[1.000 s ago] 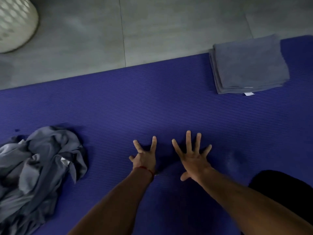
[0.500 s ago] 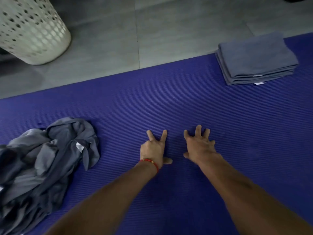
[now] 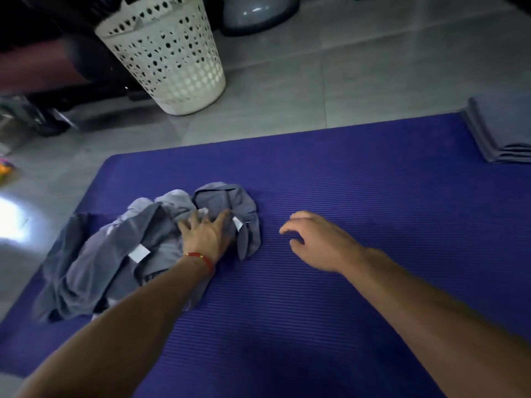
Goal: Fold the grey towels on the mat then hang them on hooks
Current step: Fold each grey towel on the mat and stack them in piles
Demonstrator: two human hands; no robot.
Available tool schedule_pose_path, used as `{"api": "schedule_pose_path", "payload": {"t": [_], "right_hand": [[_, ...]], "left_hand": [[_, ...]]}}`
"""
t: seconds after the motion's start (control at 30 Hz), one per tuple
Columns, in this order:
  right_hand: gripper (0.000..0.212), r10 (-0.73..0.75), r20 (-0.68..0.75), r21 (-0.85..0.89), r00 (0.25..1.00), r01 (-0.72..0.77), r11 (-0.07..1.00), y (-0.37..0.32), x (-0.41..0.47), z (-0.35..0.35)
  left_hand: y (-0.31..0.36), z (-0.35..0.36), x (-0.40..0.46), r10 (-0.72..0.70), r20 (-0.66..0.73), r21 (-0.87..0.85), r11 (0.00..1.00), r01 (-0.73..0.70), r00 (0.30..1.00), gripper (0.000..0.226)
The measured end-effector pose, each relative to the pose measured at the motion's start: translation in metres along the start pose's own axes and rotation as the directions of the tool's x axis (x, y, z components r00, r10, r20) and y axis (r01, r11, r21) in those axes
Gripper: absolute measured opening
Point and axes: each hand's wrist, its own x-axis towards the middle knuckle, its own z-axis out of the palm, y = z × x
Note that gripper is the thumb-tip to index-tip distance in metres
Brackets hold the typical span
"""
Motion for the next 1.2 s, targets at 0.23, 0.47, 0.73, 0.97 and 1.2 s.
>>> {"api": "schedule_pose_path", "payload": {"t": [0.23, 0.47, 0.73, 0.97, 1.2], "right_hand": [[0.038, 0.02, 0.07, -0.077, 0.997, -0.015, 0.997, 0.033, -0.019, -0.022], [0.051, -0.097, 0.149, 0.418, 0.984, 0.026, 0.908, 0.056, -0.038, -0.071], [0.015, 0.183, -0.015, 0.286, 0.983, -0.171, 0.943, 0.12, -0.111, -0.171], [0.02, 0.335, -0.032, 0.577, 0.942, -0.256, 0.776, 0.161, -0.165, -0.161], [0.012, 0.257, -0.373, -0.197, 0.891, -0.347, 0.917, 0.23, -0.204, -0.171]], "left_hand": [[0.027, -0.032, -0.008, 0.069, 0.009, 0.054, 0.996, -0.069, 0.998, 0.01], [0.128, -0.137, -0.068, 0.283, -0.512, -0.565, 0.601, -0.565, 0.811, 0.027], [0.211, -0.141, -0.071, 0.289, -0.304, -0.913, 0.185, -0.364, 0.908, 0.02], [0.299, -0.109, -0.089, 0.357, -0.25, -0.892, 0.277, -0.358, 0.9, 0.022], [0.281, -0.095, -0.083, 0.492, -0.259, -0.592, 0.599, -0.539, 0.831, 0.024]]}}
